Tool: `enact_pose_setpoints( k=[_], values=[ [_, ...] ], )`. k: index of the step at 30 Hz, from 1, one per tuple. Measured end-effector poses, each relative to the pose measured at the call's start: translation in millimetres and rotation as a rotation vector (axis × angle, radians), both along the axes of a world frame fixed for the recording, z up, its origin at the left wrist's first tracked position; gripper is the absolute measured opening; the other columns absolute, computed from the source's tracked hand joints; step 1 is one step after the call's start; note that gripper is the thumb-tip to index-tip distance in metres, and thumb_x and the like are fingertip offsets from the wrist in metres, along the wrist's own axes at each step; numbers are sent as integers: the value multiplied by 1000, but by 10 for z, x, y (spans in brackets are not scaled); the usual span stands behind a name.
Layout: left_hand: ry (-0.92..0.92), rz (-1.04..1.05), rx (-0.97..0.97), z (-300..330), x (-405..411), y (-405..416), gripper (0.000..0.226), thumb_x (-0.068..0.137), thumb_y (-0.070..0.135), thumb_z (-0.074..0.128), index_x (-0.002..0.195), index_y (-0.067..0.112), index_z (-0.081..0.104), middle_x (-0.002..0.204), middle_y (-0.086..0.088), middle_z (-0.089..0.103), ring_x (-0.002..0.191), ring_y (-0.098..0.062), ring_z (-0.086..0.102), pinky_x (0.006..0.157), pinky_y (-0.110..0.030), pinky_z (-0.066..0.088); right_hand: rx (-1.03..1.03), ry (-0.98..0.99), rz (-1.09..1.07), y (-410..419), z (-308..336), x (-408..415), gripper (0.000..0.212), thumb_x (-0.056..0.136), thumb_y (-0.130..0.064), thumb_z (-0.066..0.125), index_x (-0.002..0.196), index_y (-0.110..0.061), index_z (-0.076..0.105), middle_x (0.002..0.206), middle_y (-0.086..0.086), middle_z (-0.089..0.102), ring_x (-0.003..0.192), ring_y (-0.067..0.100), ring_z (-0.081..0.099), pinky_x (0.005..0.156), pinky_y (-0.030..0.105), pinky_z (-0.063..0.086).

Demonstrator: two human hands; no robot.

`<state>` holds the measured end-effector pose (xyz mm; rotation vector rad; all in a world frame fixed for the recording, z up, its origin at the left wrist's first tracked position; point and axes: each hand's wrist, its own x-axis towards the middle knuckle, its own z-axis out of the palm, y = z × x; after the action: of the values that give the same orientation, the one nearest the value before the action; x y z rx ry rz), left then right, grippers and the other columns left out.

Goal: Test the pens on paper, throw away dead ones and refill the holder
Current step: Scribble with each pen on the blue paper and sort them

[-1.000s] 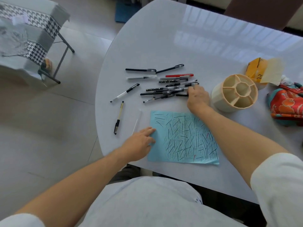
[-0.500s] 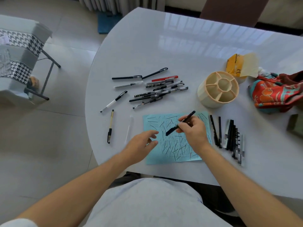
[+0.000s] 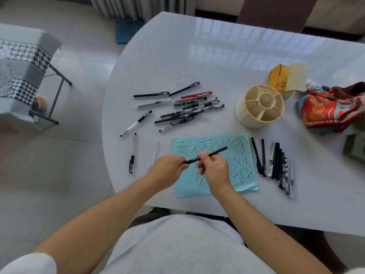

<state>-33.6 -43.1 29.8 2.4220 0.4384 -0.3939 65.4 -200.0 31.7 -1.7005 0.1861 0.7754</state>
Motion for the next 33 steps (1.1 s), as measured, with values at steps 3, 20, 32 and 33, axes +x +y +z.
enact_pose_setpoints(
  k=[3, 20, 32, 33],
  values=[
    [98, 25, 154, -100, -187, 217, 27, 103, 39, 44, 90, 20, 58, 75, 2, 56, 69, -26, 54, 59, -36, 37, -120, -87, -163, -114, -39, 373, 24, 99, -24, 64, 85, -5, 70, 59, -2, 66, 50, 11, 57, 49, 28, 48],
    [-34, -139, 23, -354, -292, 97, 30, 99, 35, 54, 105, 12, 72, 132, 7, 57, 119, -15, 55, 96, -37, 48, -324, -383, 495, 348, -295, 355, 28, 89, -42, 52, 77, -22, 68, 74, 1, 73, 72, 16, 71, 70, 45, 61],
    [-58, 36, -43, -237, -225, 41, 33, 101, 40, 50, 118, 18, 68, 127, 8, 63, 110, -15, 60, 90, -33, 50, 35, -175, 136, 122, -57, 441, 10, 98, -14, 61, 93, -8, 66, 78, 11, 74, 64, 21, 69, 66, 36, 62],
    [-65, 58, -52, -216, -209, 29, 32, 101, 40, 50, 117, 19, 68, 123, 8, 64, 108, -15, 60, 89, -34, 51, 77, -141, 148, 62, -31, 403, 9, 99, -12, 60, 94, -6, 65, 78, 14, 73, 62, 22, 67, 66, 37, 61]
  ],
)
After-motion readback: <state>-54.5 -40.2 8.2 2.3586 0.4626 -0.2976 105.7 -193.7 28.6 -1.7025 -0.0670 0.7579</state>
